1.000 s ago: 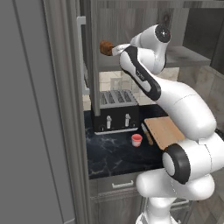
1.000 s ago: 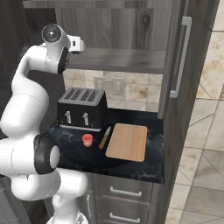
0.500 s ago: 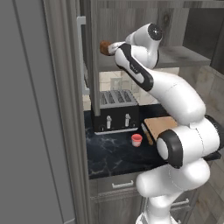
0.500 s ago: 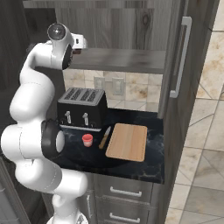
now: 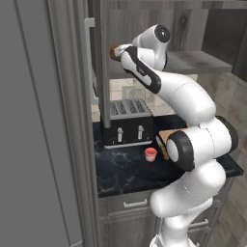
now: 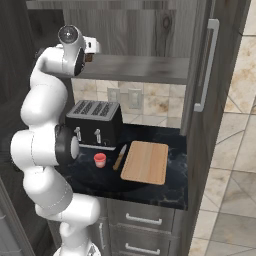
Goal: Pick the bread, place it on the cutting board, pick the jam, place it on the counter, and close the cabinet.
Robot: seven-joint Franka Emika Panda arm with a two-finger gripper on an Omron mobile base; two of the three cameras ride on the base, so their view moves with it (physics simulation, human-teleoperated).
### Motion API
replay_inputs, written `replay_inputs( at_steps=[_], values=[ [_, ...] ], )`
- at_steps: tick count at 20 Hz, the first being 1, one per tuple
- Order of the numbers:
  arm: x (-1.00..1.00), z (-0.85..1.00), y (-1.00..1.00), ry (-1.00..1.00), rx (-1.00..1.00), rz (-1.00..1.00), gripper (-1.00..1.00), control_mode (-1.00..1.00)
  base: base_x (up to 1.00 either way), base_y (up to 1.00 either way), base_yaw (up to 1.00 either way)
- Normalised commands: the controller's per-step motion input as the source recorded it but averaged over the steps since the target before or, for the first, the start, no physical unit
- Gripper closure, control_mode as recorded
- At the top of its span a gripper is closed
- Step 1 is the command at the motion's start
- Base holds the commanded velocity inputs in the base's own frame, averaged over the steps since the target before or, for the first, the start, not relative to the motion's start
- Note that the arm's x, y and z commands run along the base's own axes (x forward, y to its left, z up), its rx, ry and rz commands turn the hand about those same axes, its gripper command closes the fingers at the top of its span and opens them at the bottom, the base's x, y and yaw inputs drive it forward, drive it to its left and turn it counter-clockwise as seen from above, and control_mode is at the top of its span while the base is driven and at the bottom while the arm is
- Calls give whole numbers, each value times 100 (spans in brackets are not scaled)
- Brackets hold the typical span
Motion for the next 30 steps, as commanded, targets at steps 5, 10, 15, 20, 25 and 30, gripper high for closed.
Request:
replay_inputs(
  at_steps=[5,10,15,20,25,30],
  values=[
    [39,0,1,0,0,0,-100,-100,0,0,0],
    [31,-2,0,0,0,0,-100,-100,0,0,0],
    [22,-13,1,0,0,0,-100,-100,0,0,0],
    [19,-14,7,0,0,0,-100,-100,0,0,0],
    [18,-11,11,0,0,0,-100,-100,0,0,0],
    [18,-10,9,0,0,0,-100,-100,0,0,0]
  ],
)
